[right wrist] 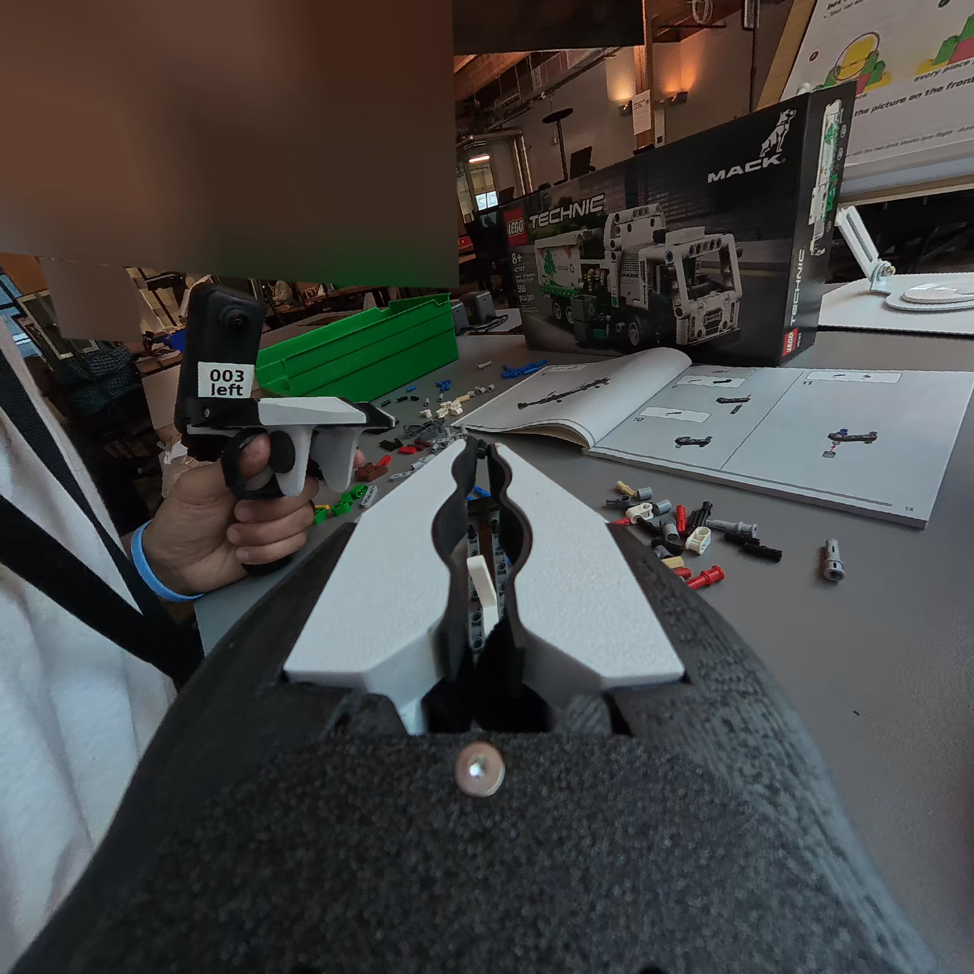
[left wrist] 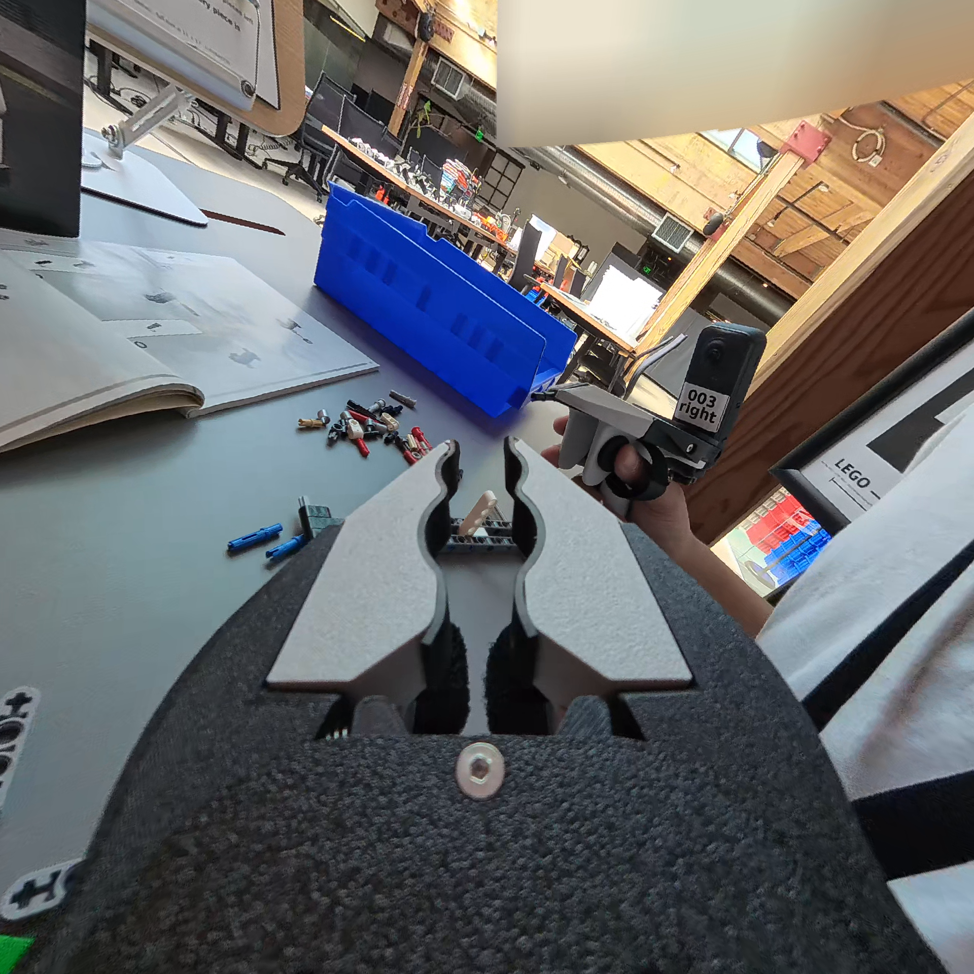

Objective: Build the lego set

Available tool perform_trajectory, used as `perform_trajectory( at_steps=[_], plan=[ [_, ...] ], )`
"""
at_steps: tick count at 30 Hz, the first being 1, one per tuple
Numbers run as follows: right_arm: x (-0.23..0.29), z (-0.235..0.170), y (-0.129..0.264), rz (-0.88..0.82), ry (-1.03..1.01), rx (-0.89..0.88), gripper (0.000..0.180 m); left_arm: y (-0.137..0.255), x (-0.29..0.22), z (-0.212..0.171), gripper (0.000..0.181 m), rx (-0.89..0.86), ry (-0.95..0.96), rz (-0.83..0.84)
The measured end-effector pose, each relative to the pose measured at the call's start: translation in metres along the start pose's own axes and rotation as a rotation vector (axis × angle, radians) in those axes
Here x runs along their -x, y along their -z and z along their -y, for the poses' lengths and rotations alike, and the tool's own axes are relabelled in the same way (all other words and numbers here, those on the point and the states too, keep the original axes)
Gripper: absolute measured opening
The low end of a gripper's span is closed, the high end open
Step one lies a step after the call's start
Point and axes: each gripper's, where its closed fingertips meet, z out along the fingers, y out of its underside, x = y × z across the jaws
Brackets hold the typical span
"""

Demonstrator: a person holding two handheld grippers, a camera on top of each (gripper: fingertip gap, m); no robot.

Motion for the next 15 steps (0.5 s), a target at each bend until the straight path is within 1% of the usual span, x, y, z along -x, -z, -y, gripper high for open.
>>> perform_trajectory(
  at_steps=[7, 11, 15],
  plan=[
    [0.012, 0.0, 0.004, 0.038, 0.035, -0.011, 0.003, 0.008, -0.012, -0.002, 0.016, -0.016, -0.072, 0.014],
    [0.02, 0.004, 0.01, 0.07, 0.038, -0.053, 0.003, 0.012, -0.015, -0.005, 0.015, -0.01, -0.097, 0.03],
    [0.033, 0.001, 0.01, 0.127, 0.047, -0.04, 0.003, 0.014, -0.025, -0.01, 0.016, 0.006, -0.19, 0.059]
  ],
)
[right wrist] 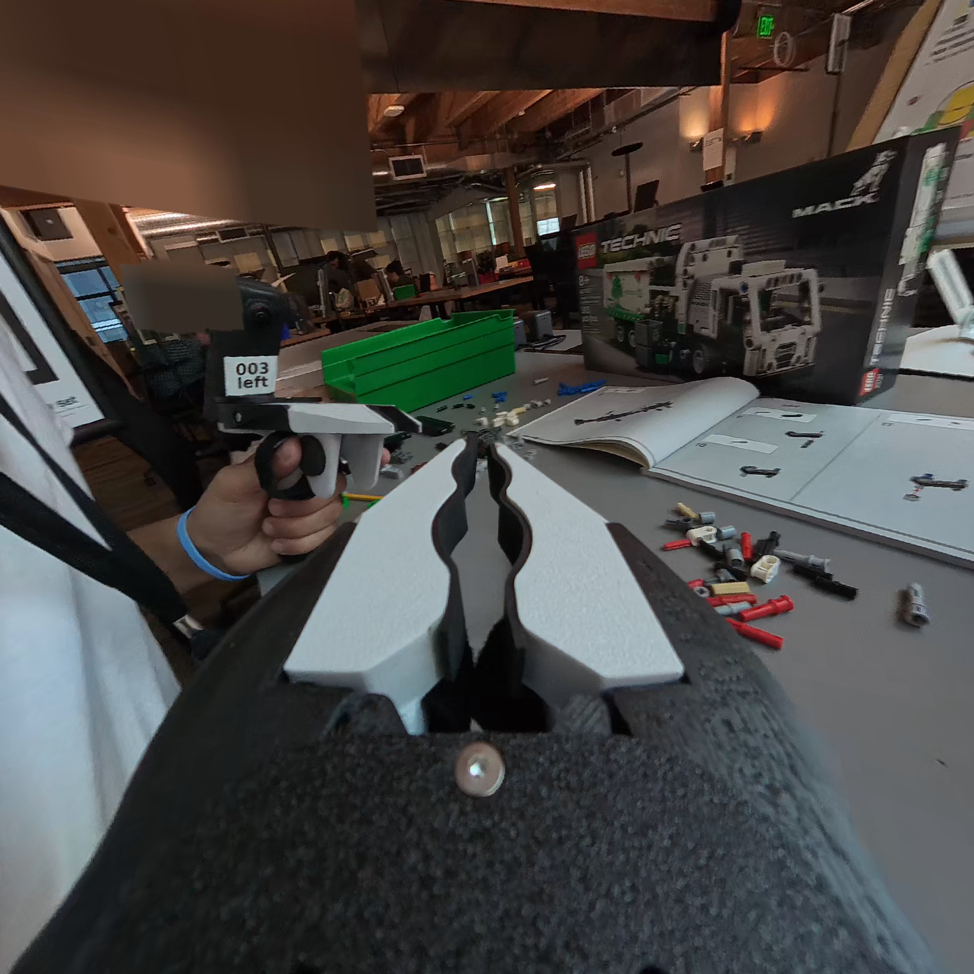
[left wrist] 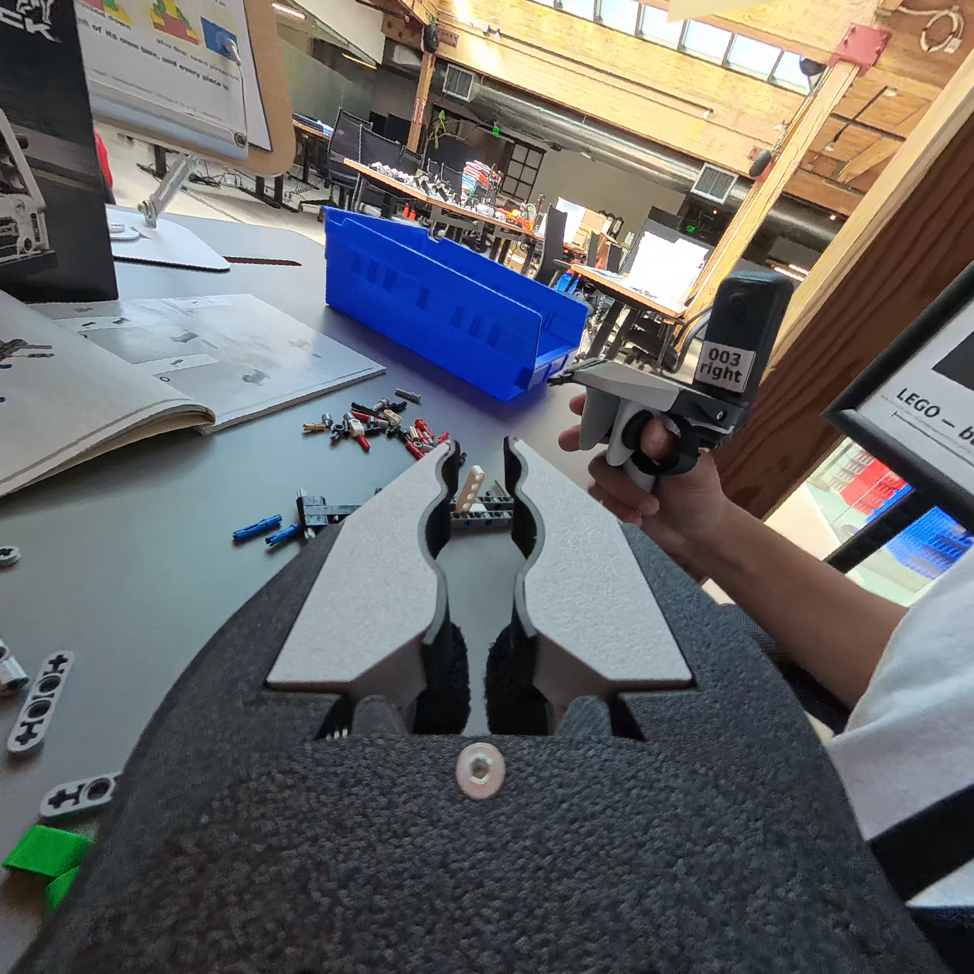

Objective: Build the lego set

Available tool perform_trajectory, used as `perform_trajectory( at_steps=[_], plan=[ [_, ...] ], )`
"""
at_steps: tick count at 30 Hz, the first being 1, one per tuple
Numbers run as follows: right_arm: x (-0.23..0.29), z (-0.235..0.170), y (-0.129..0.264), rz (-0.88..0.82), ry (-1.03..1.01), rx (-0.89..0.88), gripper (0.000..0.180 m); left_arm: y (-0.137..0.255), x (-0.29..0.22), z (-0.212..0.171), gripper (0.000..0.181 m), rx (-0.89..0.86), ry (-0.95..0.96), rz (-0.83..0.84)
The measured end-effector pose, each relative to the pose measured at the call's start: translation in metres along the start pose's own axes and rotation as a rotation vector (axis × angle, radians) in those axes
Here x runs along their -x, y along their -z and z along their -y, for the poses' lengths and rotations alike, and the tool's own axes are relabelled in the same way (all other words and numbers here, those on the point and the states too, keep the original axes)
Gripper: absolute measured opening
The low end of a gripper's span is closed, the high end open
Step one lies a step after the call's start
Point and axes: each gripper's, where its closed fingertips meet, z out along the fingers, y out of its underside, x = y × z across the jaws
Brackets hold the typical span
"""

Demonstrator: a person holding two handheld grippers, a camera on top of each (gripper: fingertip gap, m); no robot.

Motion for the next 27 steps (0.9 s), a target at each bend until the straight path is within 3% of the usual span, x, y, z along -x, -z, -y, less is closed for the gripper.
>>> perform_trajectory(
  at_steps=[10, 15, 27],
  plan=[
    [0.061, -0.016, -0.005, 0.387, -0.238, 0.093, 0.003, -0.008, -0.052, -0.028, 0.018, 0.1, -0.415, -0.066],
    [0.068, -0.017, 0.002, 0.506, -0.391, 0.124, 0.003, -0.008, -0.056, -0.03, 0.018, 0.101, -0.451, -0.074],
    [0.072, -0.026, -0.003, 0.506, -0.393, 0.184, 0.002, -0.007, -0.07, -0.037, 0.024, 0.127, -0.453, -0.175]
  ],
)
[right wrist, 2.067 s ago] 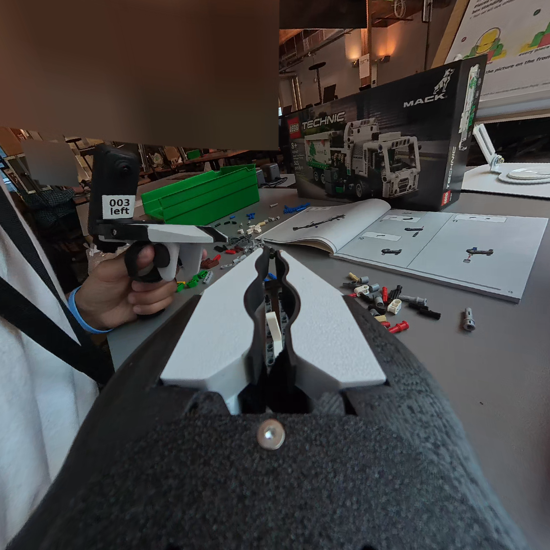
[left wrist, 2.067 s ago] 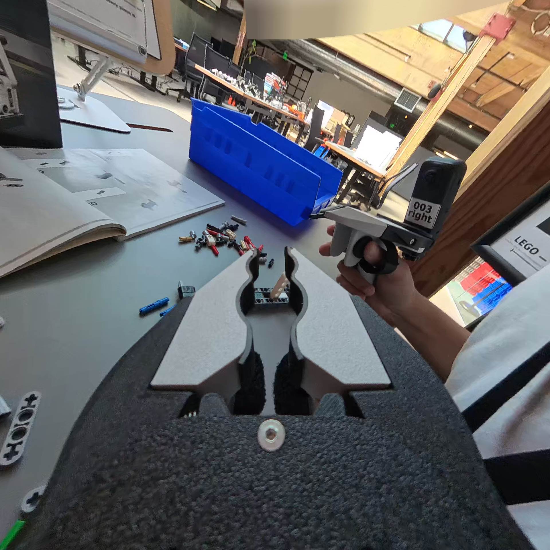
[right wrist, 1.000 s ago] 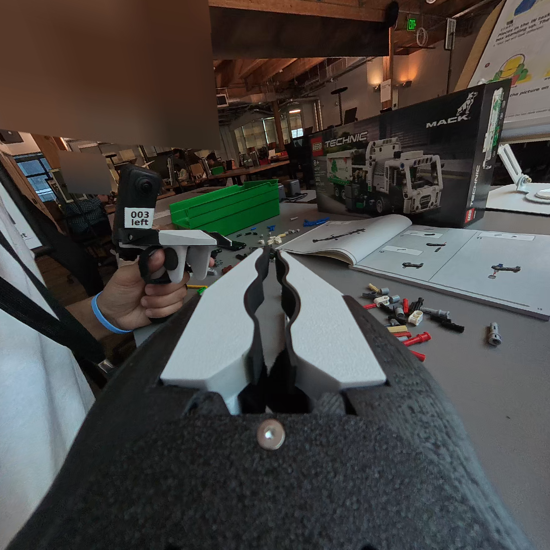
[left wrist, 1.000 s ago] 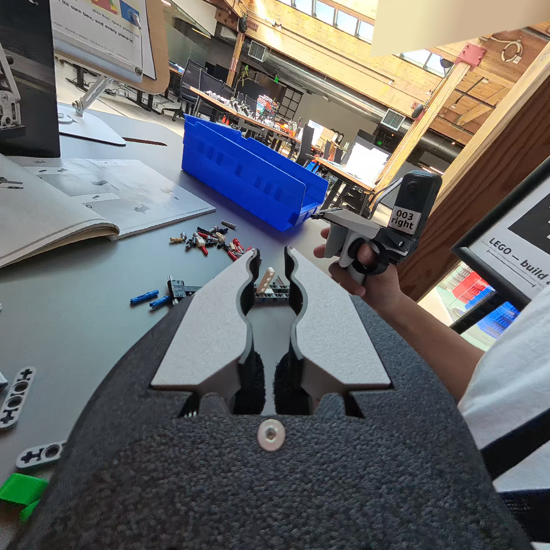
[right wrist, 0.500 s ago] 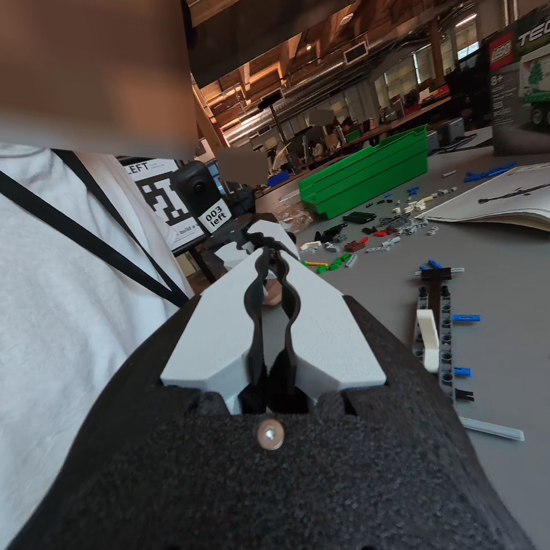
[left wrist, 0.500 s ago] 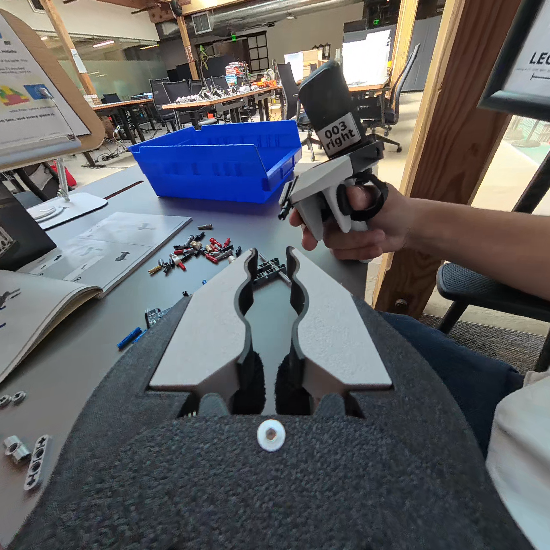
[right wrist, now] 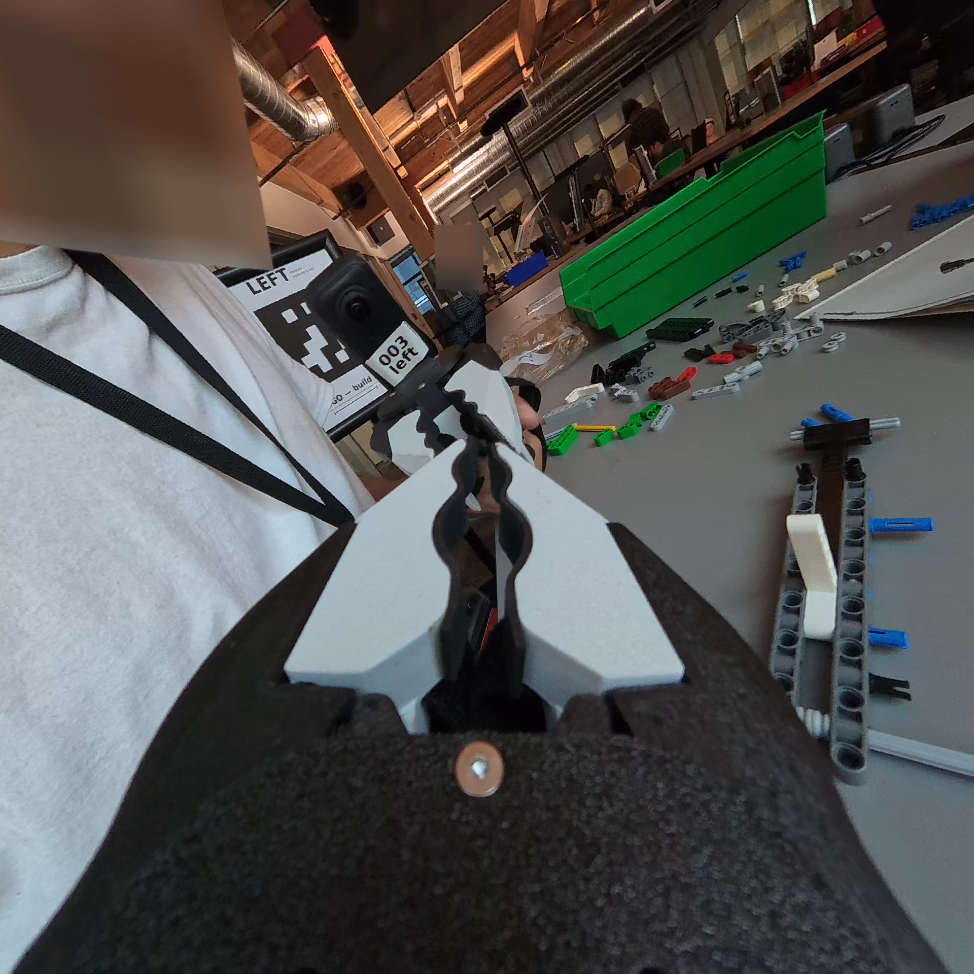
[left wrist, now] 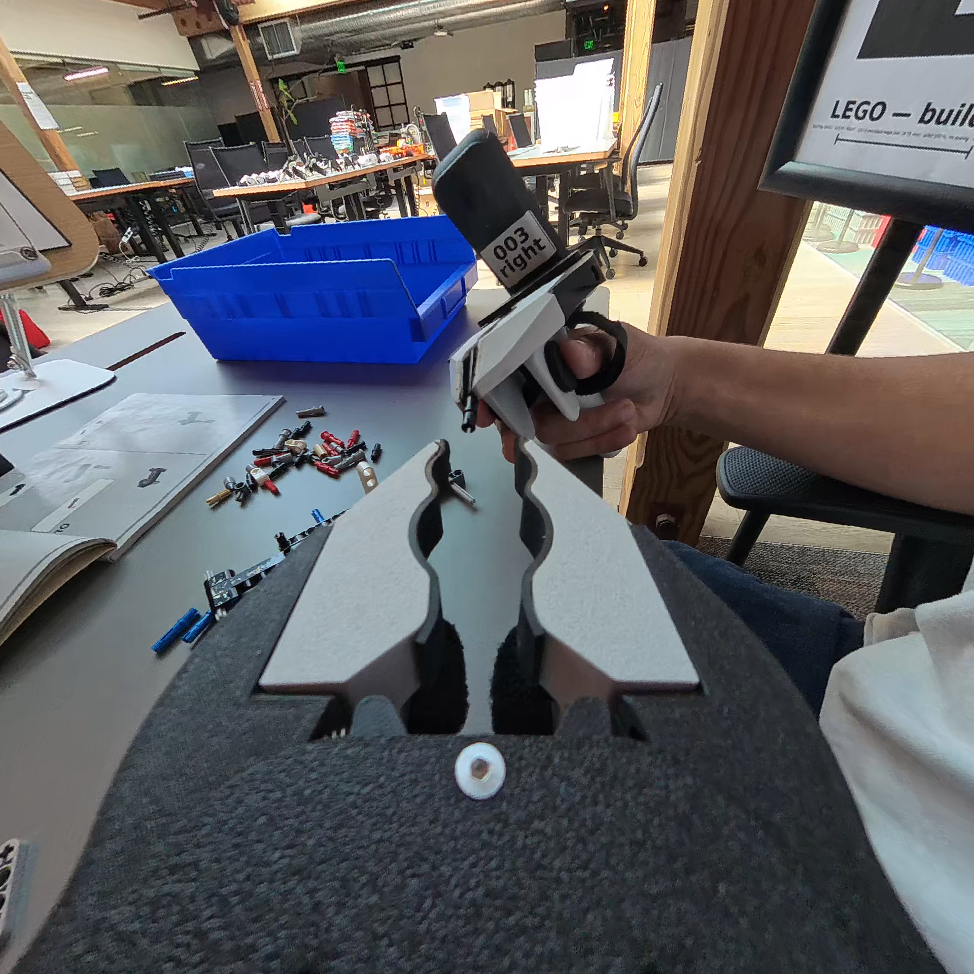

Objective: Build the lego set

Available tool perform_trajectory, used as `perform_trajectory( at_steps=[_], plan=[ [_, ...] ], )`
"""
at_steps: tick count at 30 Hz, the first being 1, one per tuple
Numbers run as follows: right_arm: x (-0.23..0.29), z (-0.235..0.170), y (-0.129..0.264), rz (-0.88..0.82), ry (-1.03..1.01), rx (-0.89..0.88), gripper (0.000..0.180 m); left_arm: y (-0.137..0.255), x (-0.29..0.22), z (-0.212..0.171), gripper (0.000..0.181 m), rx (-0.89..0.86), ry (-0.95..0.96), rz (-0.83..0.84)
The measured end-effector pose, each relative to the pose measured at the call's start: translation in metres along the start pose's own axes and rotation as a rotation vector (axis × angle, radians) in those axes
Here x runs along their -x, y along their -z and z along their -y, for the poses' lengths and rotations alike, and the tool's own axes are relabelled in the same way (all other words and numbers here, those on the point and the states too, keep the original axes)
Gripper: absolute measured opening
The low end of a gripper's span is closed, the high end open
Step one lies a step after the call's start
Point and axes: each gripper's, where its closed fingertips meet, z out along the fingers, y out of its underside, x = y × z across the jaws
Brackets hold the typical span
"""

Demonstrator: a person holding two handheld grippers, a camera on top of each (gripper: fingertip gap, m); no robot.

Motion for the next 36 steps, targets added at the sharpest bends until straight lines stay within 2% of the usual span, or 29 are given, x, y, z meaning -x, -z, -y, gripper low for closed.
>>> perform_trajectory(
  at_steps=[7, 19, 28, 31, 36],
  plan=[
    [0.002, -0.011, -0.007, 0.009, -0.003, 0.076, 0.002, -0.003, -0.004, -0.003, 0.021, 0.024, -0.032, -0.005],
    [0.002, -0.013, -0.008, 0.009, -0.001, 0.083, 0.002, -0.009, -0.01, -0.011, 0.019, 0.079, -0.05, -0.036],
    [0.0, -0.007, -0.005, -0.01, 0.009, 0.043, 0.002, -0.009, -0.003, -0.008, 0.003, 0.058, -0.049, 0.007],
    [-0.001, -0.002, -0.001, -0.014, 0.007, 0.006, 0.002, -0.008, -0.003, -0.007, 0.004, 0.052, -0.048, 0.008],
    [-0.002, 0.005, 0.004, -0.013, -0.004, -0.035, 0.002, -0.006, 0.002, -0.004, 0.014, 0.029, -0.035, 0.03]
  ],
)
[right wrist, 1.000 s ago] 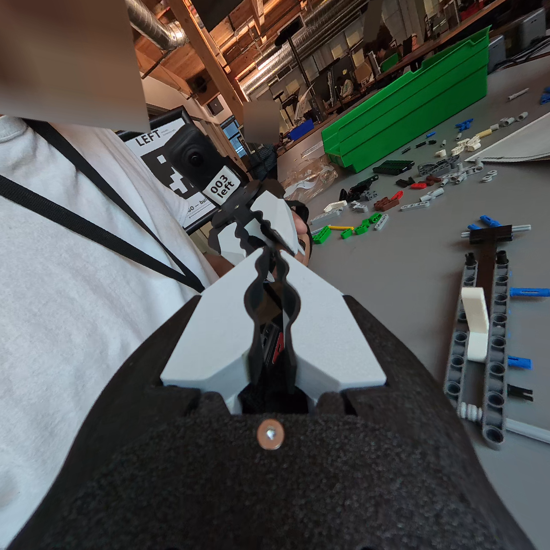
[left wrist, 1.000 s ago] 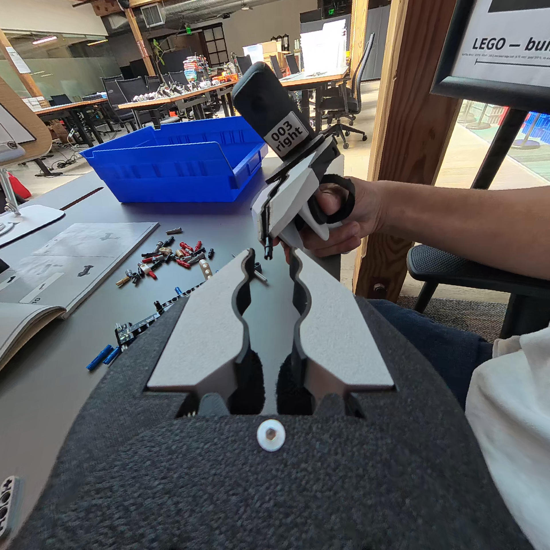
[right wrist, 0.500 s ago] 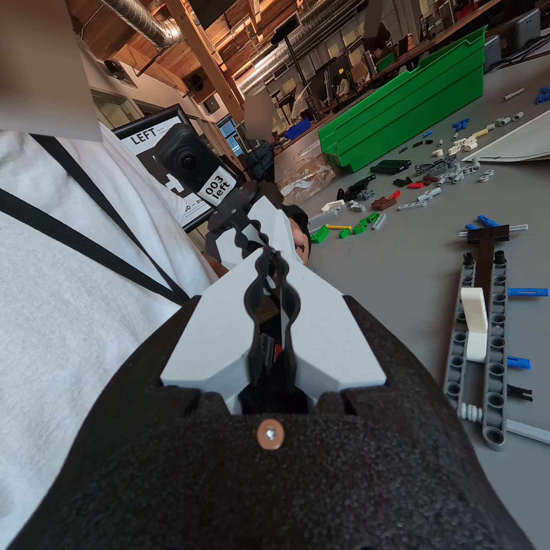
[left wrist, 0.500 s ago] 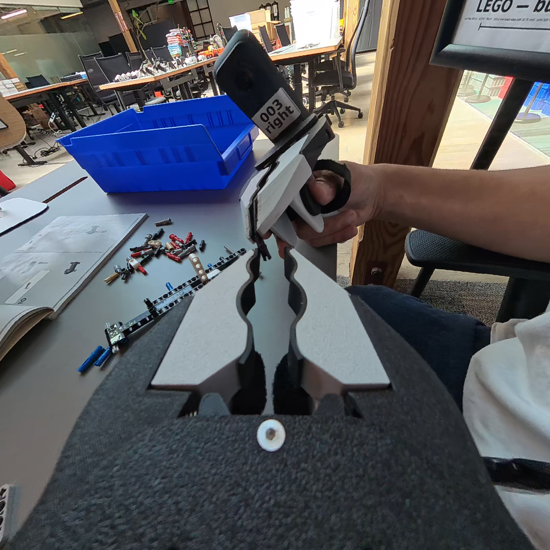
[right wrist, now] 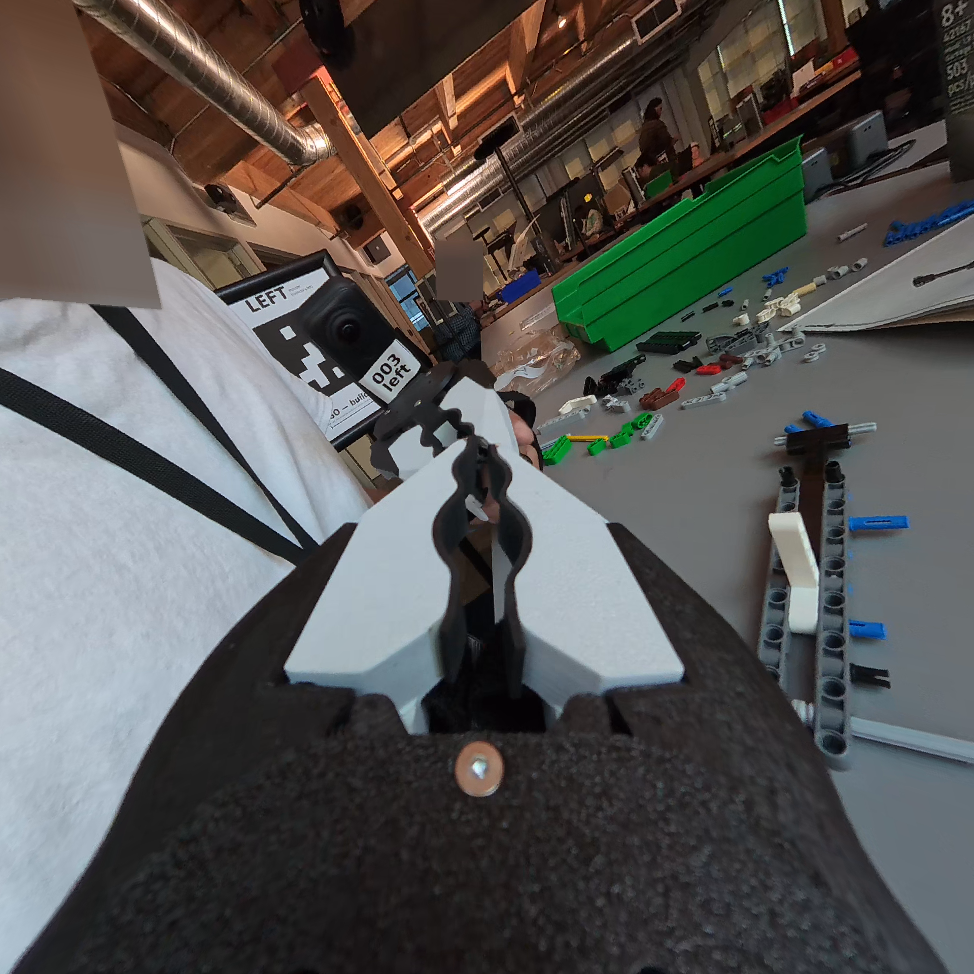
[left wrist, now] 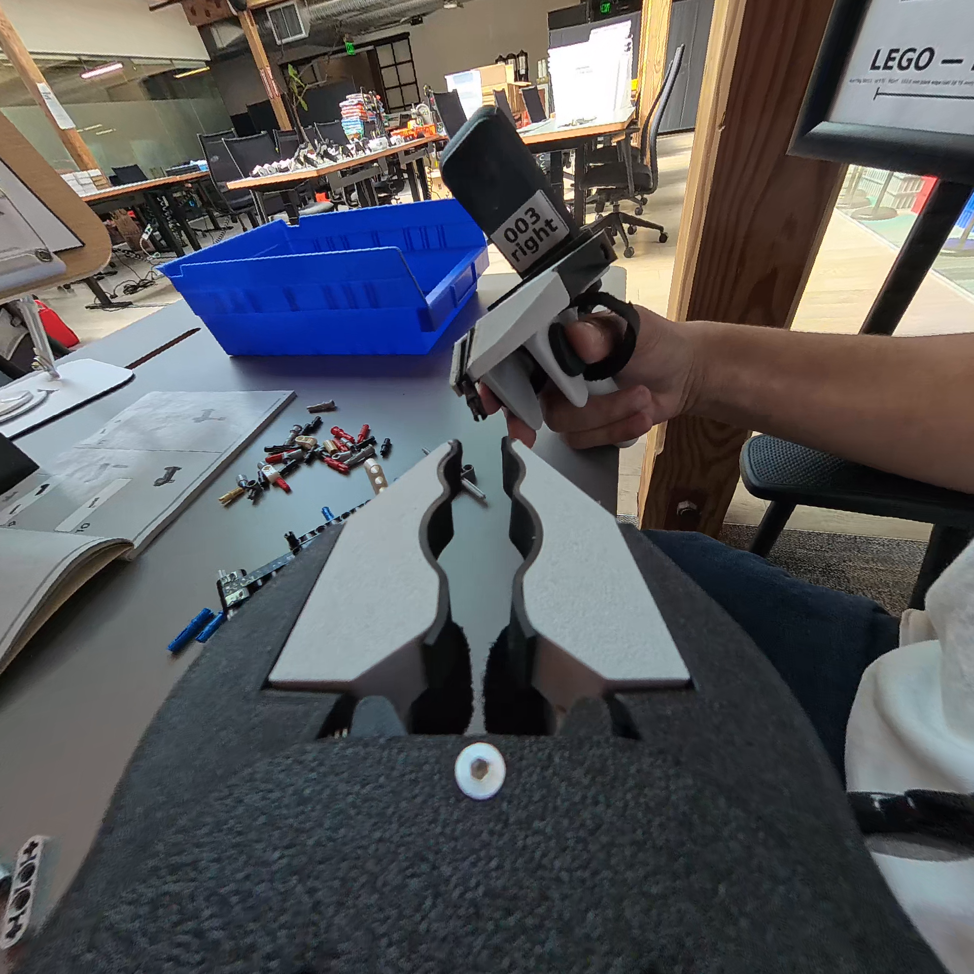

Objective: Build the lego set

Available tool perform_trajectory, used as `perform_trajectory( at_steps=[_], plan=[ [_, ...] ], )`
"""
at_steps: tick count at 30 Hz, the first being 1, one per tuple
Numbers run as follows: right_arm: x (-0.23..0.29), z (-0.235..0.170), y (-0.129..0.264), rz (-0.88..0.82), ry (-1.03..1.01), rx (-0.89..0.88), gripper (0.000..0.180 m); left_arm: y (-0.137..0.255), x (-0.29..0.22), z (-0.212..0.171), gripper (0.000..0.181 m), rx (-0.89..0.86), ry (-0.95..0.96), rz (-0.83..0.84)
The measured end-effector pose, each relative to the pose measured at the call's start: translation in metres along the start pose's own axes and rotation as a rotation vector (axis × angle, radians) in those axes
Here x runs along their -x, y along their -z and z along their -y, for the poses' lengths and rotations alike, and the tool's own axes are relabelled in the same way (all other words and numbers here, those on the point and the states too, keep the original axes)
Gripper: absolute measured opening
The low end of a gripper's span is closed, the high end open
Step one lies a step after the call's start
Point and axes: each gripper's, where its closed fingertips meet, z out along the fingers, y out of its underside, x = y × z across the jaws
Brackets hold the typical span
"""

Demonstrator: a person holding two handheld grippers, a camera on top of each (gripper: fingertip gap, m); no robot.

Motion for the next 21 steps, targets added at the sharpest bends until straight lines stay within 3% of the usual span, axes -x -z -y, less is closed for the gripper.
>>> perform_trajectory(
  at_steps=[21],
  plan=[
    [-0.0032, -0.0081, -0.0054, -0.022, -0.007, 0.059, 0.002, 0.0045, 0.003, 0.0071, 0.004, -0.054, 0.018, -0.002]
  ],
)
